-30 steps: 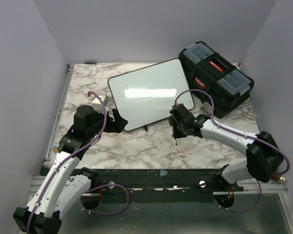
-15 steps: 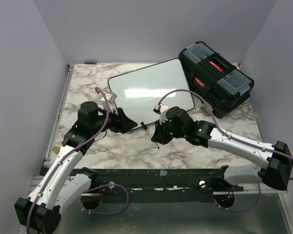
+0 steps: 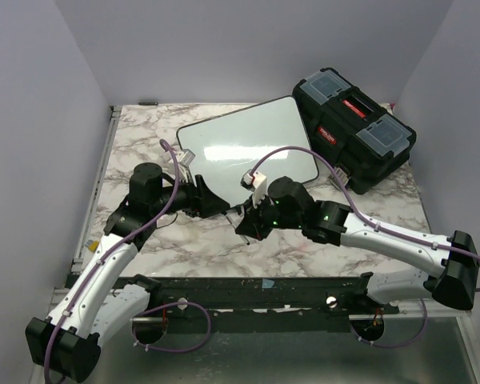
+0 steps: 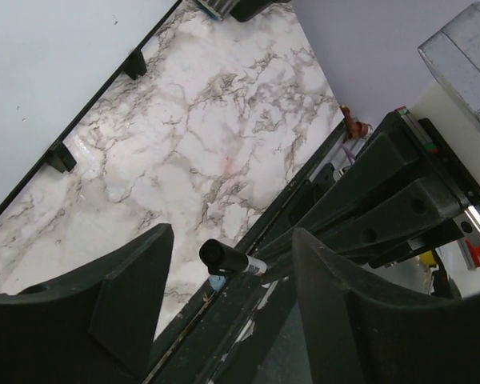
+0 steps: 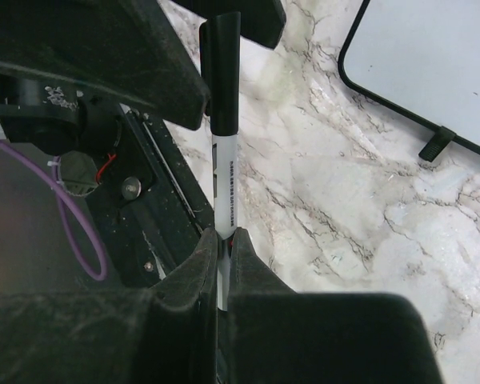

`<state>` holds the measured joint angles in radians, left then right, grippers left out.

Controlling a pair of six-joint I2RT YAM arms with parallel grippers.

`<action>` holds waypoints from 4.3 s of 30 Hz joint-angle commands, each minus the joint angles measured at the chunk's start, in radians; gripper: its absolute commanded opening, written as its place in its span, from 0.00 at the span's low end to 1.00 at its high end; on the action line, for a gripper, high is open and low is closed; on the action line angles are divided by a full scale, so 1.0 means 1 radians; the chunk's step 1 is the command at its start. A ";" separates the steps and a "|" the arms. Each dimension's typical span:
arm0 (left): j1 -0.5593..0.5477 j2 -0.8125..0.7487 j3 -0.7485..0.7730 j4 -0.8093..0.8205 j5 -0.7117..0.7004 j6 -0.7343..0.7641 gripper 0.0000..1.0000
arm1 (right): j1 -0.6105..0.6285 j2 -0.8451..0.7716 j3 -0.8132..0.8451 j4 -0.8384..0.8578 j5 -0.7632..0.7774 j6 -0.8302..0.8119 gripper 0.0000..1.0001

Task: Write a sentence on the whiteboard
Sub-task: Open the whiteboard marker at the center of the board.

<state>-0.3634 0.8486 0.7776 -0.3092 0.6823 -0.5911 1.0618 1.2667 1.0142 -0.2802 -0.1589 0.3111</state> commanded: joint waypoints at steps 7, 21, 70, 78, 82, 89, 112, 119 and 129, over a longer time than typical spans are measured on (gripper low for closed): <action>-0.008 0.007 -0.015 0.036 0.079 -0.024 0.46 | 0.017 -0.028 0.031 0.041 -0.017 -0.040 0.01; -0.009 -0.019 -0.026 0.049 0.053 -0.057 0.00 | 0.022 -0.032 0.014 0.061 0.033 -0.011 0.03; -0.005 -0.114 0.225 0.403 -0.042 -0.464 0.00 | 0.020 -0.289 -0.274 0.985 0.195 0.549 0.95; -0.005 -0.098 0.209 0.485 -0.070 -0.521 0.02 | 0.021 -0.231 -0.243 1.110 0.170 0.553 0.84; -0.005 -0.098 0.200 0.496 -0.088 -0.525 0.02 | 0.021 -0.202 -0.222 1.121 0.169 0.553 0.77; -0.005 -0.101 0.168 0.534 -0.103 -0.547 0.03 | 0.021 -0.171 -0.198 1.143 0.187 0.543 0.66; -0.005 -0.089 0.141 0.544 -0.110 -0.528 0.04 | 0.020 -0.116 -0.128 1.075 0.202 0.525 0.49; -0.005 -0.082 0.137 0.544 -0.097 -0.522 0.04 | 0.021 -0.095 -0.113 1.056 0.189 0.539 0.45; -0.006 -0.079 0.140 0.536 -0.099 -0.513 0.04 | 0.021 -0.084 -0.098 1.050 0.171 0.539 0.44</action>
<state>-0.3656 0.7658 0.9180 0.2386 0.5625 -1.1225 1.0733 1.1778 0.8719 0.7574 0.0319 0.8551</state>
